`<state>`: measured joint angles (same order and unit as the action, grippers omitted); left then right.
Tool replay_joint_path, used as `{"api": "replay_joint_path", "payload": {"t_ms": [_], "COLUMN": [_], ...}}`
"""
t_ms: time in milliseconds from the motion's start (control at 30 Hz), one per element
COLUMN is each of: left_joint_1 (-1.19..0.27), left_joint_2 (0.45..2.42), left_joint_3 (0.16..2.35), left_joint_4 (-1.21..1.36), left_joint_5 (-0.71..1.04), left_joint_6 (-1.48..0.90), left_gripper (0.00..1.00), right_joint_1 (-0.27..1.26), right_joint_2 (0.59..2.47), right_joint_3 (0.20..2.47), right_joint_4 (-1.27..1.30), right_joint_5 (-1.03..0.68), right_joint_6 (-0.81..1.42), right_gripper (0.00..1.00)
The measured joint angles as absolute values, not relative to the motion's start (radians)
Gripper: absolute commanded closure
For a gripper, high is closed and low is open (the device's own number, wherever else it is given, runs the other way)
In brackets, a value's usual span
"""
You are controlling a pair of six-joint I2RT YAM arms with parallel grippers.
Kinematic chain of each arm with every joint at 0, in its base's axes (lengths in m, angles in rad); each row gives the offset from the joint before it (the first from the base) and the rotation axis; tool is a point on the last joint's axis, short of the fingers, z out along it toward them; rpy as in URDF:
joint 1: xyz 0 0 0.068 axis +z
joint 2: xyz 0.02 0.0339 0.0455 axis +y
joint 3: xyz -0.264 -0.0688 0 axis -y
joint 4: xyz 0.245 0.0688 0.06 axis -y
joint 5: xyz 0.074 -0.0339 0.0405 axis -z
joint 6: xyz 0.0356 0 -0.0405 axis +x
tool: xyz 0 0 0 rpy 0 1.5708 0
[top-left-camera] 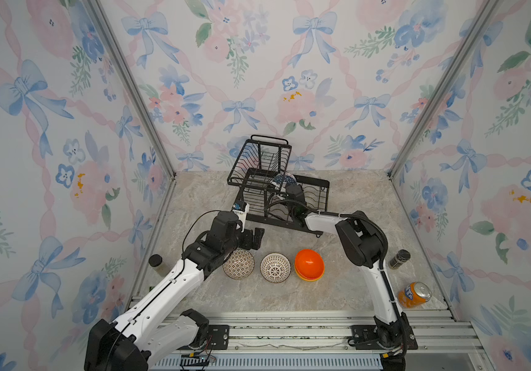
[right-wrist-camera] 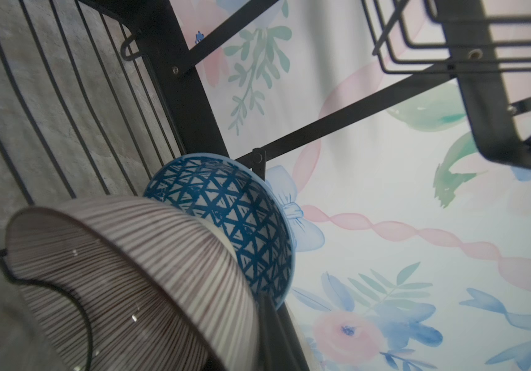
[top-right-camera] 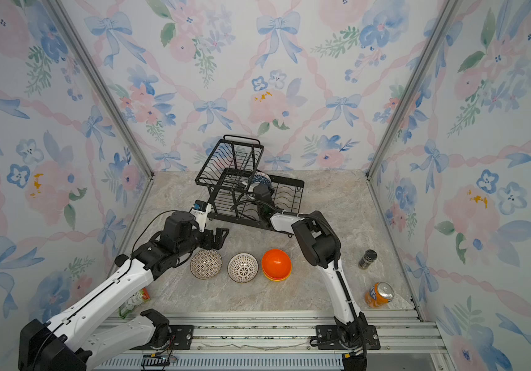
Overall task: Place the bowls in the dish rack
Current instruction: 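Tilt the pink bowl upright against the blue bowl with the right gripper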
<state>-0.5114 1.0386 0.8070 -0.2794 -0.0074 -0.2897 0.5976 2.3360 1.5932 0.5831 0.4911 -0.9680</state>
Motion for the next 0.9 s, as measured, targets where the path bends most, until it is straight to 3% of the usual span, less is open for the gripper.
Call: {"api": "replay_joint_path", "payload": {"t_ms": [133, 467, 900], "left_joint_1": [-0.513, -0.518, -0.521], "left_joint_2": [1.039, 1.039, 1.039], "left_joint_3": [0.807, 0.807, 0.807], "left_joint_4": [-0.279, -0.279, -0.279], "left_joint_5": [-0.011, -0.018, -0.019], "left_joint_6": [-0.290, -0.292, -0.292], "left_gripper": [0.02, 0.02, 0.02], "right_joint_1": [0.597, 0.595, 0.590], "right_joint_2": [2.336, 2.336, 2.318], "right_joint_3": [1.593, 1.593, 1.562], "right_joint_4": [0.572, 0.540, 0.525], "right_joint_5": [0.507, 0.529, 0.545], "right_joint_6": [-0.970, -0.968, -0.967], "right_gripper": [0.81, 0.75, 0.55]}}
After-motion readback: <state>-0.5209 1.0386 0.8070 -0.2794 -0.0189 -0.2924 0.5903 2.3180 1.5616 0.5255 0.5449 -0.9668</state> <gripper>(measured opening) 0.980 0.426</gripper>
